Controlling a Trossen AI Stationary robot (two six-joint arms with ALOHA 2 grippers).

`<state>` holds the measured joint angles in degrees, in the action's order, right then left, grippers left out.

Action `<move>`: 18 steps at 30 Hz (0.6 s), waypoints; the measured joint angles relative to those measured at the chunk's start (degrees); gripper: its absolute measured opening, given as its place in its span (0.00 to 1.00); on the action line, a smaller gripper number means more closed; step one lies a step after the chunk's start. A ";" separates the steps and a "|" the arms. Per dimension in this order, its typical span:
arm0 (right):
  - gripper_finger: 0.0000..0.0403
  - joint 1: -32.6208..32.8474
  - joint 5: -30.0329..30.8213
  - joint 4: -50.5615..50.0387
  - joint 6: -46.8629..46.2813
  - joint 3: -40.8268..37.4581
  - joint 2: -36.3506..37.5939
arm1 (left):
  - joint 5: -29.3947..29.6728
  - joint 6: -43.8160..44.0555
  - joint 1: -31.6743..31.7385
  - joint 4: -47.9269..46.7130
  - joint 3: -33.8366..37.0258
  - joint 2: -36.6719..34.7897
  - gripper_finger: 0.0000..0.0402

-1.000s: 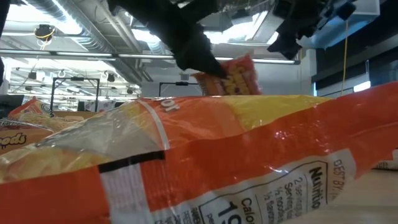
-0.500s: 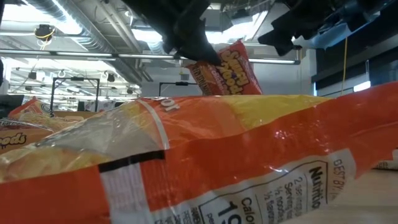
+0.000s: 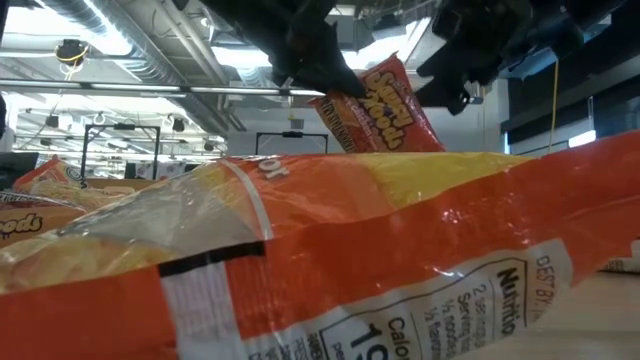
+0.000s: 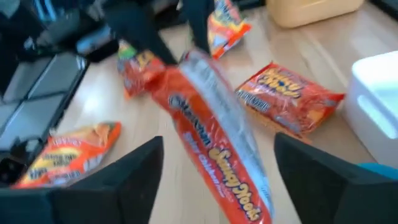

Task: Sort Maruchan noodles
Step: Put the red noodle pack into the blue bin

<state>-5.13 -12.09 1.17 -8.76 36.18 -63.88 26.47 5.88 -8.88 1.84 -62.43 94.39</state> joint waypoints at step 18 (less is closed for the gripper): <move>0.74 -0.02 -3.36 10.91 5.58 0.11 -11.30 | -1.50 -4.64 -1.17 7.96 0.01 -0.02 0.20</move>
<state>-5.15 -15.45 12.08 -3.18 36.30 -75.18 24.96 1.23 -10.06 9.80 -62.42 94.37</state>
